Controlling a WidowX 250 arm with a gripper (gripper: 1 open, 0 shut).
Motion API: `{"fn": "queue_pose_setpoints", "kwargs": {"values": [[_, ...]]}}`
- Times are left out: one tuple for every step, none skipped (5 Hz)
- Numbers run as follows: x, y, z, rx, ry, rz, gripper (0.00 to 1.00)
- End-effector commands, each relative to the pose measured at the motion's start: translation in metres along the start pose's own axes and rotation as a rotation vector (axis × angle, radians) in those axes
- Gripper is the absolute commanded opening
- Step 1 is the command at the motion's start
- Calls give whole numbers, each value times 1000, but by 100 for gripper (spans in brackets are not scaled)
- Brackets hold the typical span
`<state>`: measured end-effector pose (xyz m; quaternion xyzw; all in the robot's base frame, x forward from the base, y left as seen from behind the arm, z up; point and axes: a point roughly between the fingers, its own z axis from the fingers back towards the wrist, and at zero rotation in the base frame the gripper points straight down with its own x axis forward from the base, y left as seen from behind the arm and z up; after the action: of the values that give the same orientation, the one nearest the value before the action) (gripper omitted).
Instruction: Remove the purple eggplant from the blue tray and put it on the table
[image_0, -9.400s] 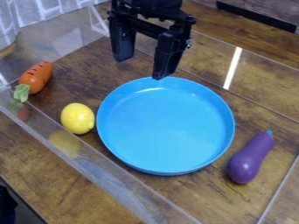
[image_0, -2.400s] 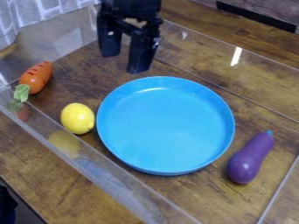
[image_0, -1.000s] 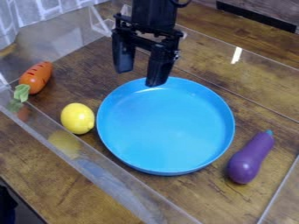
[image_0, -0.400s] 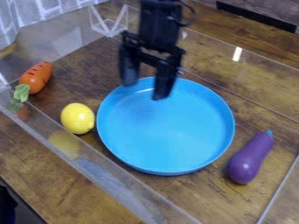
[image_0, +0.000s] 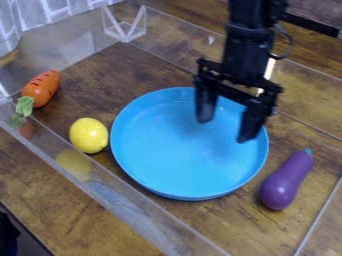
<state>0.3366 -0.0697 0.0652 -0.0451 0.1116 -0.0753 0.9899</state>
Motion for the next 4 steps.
{"fn": "queue_pose_setpoints", "kwargs": {"values": [[13, -27, 19, 5, -78, -52, 100], [5, -42, 25, 15, -92, -109, 100], [1, -51, 27, 20, -96, -154, 100], [2, -54, 16, 25, -88, -242, 100]]}}
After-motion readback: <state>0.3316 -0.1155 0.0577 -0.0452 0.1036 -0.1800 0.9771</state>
